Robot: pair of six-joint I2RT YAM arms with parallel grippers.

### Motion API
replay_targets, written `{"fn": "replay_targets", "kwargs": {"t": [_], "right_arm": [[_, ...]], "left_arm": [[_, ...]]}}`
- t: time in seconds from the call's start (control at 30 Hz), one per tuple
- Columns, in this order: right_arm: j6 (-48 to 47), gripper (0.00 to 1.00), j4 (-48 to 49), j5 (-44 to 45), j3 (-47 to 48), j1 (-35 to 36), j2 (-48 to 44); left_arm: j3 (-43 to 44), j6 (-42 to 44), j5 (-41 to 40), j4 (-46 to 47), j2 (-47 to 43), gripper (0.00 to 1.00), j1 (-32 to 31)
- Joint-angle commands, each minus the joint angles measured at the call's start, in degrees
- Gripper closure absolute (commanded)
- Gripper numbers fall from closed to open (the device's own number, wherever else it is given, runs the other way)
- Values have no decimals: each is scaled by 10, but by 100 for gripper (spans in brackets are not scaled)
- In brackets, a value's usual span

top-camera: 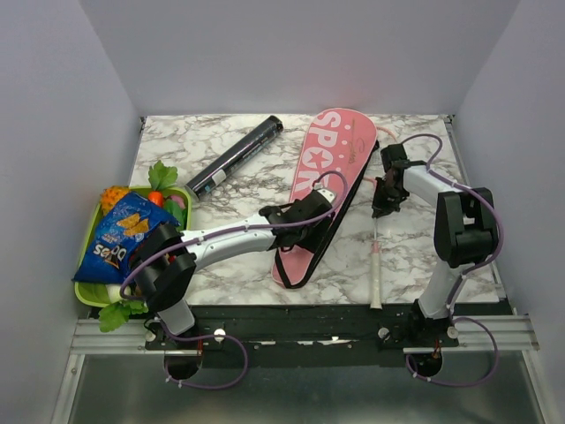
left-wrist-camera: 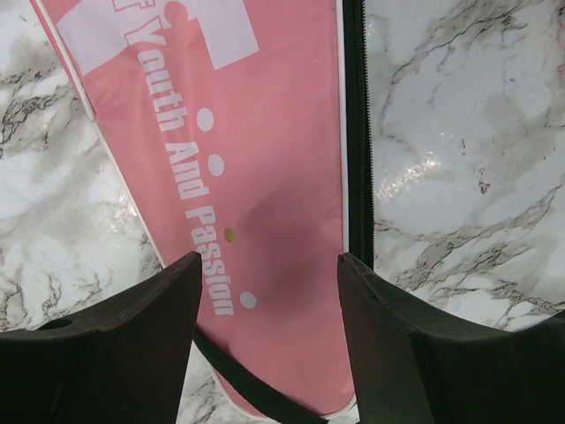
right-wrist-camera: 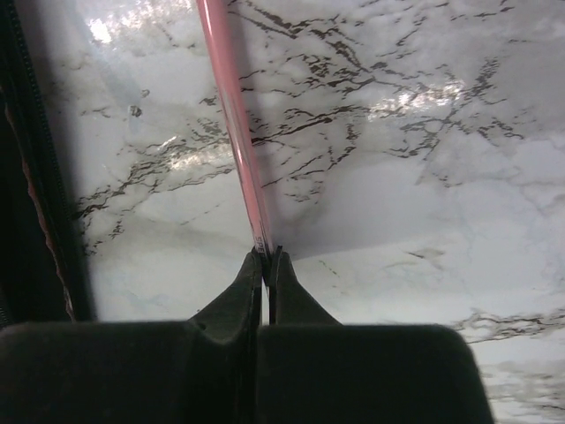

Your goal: Pack up the badminton gear

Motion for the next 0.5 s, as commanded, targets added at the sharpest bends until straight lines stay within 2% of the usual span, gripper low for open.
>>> {"fn": "replay_targets", "kwargs": {"t": [0.0, 0.47], "right_arm": [[12, 99, -9, -7, 7, -4, 15], [75, 100, -12, 13, -61, -3, -107]], "left_arm": [[33, 13, -27, -4, 17, 29, -12], [66, 13, -36, -13, 62, 27, -38]]}}
